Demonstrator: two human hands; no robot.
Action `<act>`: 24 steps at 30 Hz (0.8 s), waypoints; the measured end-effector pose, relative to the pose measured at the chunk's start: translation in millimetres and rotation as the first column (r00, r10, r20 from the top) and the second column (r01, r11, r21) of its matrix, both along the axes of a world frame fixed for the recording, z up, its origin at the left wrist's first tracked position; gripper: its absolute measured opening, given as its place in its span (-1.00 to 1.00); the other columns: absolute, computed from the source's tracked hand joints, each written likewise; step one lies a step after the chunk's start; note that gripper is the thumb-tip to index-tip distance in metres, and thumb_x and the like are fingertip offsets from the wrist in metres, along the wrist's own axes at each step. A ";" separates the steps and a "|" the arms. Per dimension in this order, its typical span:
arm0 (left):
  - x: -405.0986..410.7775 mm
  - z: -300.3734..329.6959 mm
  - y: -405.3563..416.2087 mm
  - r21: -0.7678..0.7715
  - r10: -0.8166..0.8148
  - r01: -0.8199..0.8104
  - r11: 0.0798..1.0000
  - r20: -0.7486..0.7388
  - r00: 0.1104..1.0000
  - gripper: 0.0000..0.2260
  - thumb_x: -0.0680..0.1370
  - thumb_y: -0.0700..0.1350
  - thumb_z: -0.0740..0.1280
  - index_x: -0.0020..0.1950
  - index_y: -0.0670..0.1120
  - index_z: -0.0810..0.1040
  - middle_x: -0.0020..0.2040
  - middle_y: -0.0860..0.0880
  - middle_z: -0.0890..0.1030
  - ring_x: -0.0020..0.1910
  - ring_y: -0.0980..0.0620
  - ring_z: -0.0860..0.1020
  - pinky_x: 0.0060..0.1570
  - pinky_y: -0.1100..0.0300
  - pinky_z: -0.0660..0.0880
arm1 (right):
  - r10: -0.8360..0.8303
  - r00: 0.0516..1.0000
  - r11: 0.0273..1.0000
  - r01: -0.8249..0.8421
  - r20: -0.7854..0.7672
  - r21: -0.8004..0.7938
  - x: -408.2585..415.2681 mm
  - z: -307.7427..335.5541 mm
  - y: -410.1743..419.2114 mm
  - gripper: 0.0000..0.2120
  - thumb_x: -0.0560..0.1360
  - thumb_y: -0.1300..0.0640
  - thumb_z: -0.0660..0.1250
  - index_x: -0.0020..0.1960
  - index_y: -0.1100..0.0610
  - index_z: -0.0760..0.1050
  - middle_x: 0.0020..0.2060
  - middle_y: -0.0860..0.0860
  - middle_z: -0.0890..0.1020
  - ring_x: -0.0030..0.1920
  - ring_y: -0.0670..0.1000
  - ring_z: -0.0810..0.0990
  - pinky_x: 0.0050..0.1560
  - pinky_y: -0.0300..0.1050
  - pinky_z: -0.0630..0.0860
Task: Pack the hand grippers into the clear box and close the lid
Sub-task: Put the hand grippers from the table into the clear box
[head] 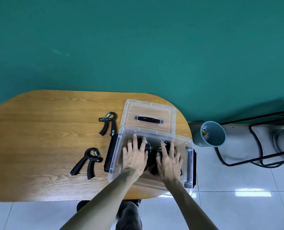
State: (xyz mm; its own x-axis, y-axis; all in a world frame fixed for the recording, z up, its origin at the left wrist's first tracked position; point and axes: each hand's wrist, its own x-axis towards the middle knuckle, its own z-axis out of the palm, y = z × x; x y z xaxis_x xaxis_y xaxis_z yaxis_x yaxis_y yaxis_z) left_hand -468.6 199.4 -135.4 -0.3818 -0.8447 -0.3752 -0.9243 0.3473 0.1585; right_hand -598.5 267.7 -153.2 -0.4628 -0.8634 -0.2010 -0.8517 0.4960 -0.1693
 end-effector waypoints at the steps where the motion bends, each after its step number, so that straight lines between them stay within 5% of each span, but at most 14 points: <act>1: 5.1 4.9 -0.8 -0.005 -0.018 0.018 1.000 -0.011 1.000 -0.48 0.71 0.12 -0.04 0.66 0.04 -0.04 0.65 -0.19 0.01 0.54 -0.21 0.20 0.42 -0.13 0.25 | -0.005 1.000 1.000 0.005 -0.017 -0.024 4.2 4.5 -1.6 -0.48 0.58 -0.05 0.22 0.52 -0.08 0.25 0.52 0.16 0.28 0.37 0.30 0.37 0.25 0.26 0.38; 6: 36.5 29.8 -5.9 -0.089 -0.088 0.084 0.993 -0.047 0.995 -0.52 0.71 0.09 -0.06 0.62 -0.02 0.11 0.55 -0.10 0.30 0.47 -0.12 0.27 0.37 -0.05 0.26 | -0.017 0.999 0.995 0.012 -0.050 -0.095 32.9 27.3 -10.6 -0.58 0.58 -0.04 0.21 0.43 -0.01 0.37 0.44 0.19 0.39 0.30 0.28 0.44 0.18 0.22 0.44; 9: 62.6 42.1 -9.6 -0.139 -0.093 0.082 0.987 -0.075 0.993 -0.52 0.71 0.09 -0.08 0.61 -0.03 0.15 0.52 -0.09 0.33 0.42 -0.10 0.30 0.31 -0.03 0.29 | 0.012 0.997 0.993 -0.021 -0.078 -0.116 56.1 42.0 -15.1 -0.58 0.57 0.00 0.30 0.41 0.00 0.39 0.43 0.21 0.40 0.29 0.30 0.46 0.15 0.23 0.48; 24: 219.4 70.3 -52.2 -0.175 -0.025 -0.009 0.984 -0.190 0.981 -0.55 0.72 0.09 -0.03 0.60 -0.01 0.17 0.29 -0.10 0.55 0.12 -0.10 0.58 0.04 0.01 0.54 | 0.242 0.961 0.963 -0.255 -0.137 -0.085 200.3 102.0 -72.8 -0.57 0.65 -0.04 0.08 0.50 -0.04 0.18 0.53 0.19 0.19 0.11 0.23 0.52 -0.06 0.09 0.59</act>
